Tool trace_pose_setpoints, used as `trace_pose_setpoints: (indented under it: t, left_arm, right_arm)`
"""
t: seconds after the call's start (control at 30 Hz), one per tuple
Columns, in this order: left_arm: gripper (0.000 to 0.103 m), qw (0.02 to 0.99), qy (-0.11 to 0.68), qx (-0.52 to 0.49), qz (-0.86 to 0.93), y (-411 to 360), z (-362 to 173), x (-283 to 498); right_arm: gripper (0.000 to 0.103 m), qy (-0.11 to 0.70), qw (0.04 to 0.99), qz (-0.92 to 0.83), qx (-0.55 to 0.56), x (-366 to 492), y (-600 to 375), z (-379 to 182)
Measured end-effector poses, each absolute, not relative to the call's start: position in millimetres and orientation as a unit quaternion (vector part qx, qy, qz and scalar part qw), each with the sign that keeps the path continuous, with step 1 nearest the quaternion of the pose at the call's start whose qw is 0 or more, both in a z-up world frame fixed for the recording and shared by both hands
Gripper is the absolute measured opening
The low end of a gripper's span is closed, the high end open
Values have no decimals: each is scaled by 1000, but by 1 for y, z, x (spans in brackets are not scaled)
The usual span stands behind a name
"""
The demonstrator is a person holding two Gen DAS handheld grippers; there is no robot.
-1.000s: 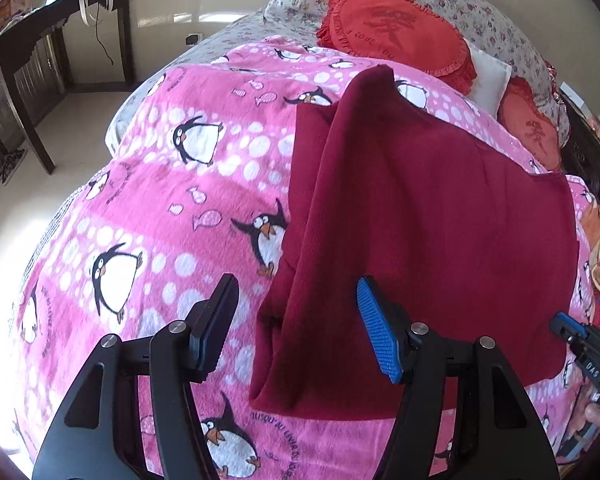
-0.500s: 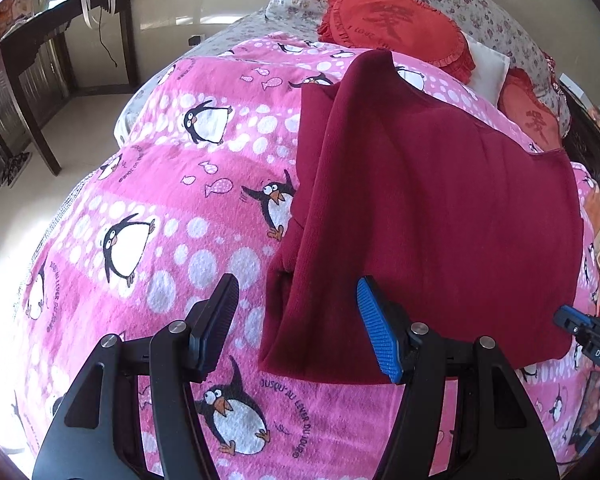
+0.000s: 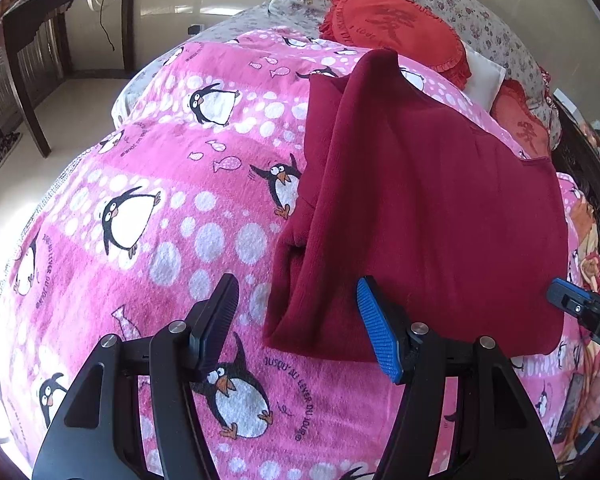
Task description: Fold small clothes
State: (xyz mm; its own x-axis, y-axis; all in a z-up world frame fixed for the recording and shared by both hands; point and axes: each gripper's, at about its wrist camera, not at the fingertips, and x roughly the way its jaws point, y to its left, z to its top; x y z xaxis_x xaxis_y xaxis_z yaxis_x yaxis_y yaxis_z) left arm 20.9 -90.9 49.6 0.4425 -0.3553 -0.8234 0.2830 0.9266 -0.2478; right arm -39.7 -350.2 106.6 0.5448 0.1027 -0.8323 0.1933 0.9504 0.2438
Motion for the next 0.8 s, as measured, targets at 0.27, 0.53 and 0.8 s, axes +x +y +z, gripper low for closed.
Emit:
trace_pose_setpoints:
  t: [0.27, 0.53, 0.8]
  left_arm:
    - [62, 829, 506, -112, -210, -74, 34, 18]
    - [69, 829, 497, -136, -215, -75, 31, 19]
    - [71, 835, 482, -143, -223, -72, 26, 16]
  right_arm:
    - [37, 468, 869, 33, 155, 13, -305, 112]
    - [37, 461, 873, 79, 139, 107, -251, 125]
    - [51, 508, 851, 54, 122, 184, -221, 102]
